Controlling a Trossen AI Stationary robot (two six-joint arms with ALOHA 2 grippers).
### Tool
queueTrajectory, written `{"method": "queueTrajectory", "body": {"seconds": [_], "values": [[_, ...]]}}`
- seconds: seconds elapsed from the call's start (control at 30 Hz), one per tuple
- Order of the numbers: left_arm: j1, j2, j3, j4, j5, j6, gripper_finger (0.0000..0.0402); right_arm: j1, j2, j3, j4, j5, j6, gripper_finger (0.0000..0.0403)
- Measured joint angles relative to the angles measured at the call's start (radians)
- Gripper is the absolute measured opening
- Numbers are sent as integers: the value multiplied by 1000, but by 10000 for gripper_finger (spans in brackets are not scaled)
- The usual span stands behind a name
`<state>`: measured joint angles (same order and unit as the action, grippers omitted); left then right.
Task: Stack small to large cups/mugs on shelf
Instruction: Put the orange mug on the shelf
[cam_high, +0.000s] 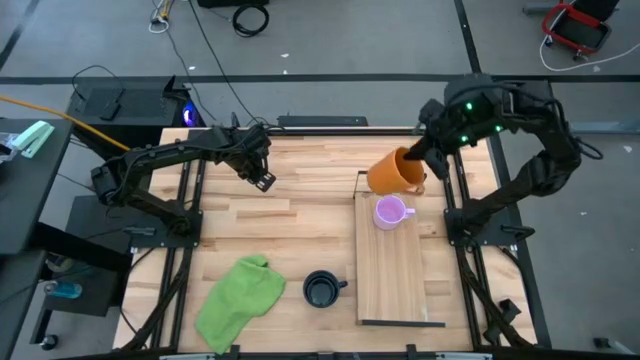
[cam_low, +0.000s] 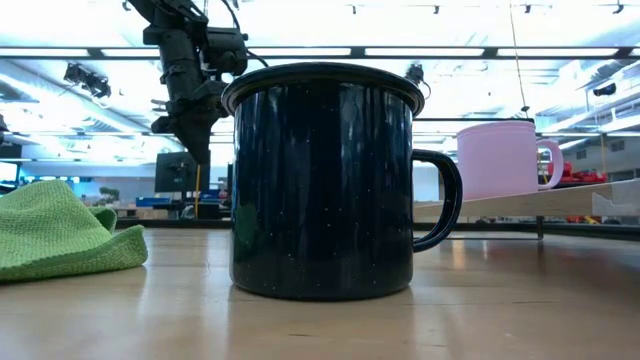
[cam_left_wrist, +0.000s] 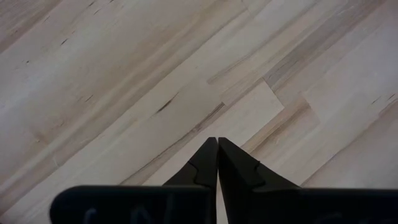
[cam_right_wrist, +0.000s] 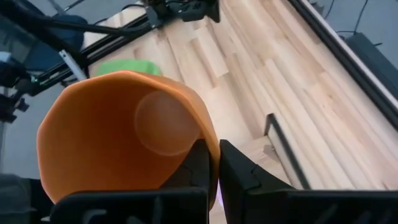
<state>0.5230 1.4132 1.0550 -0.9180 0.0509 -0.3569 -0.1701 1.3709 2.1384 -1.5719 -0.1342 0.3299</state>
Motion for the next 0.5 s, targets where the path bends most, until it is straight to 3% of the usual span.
{"method": "queueTrajectory", "body": {"seconds": [0.17, 0.5], "values": [[0, 0, 0, 0, 0, 0, 19, 129, -7, -52, 3, 37, 73, 14], [0, 0, 0, 0, 0, -4, 12, 330, -101, -406, -1, 114, 157, 14]]}}
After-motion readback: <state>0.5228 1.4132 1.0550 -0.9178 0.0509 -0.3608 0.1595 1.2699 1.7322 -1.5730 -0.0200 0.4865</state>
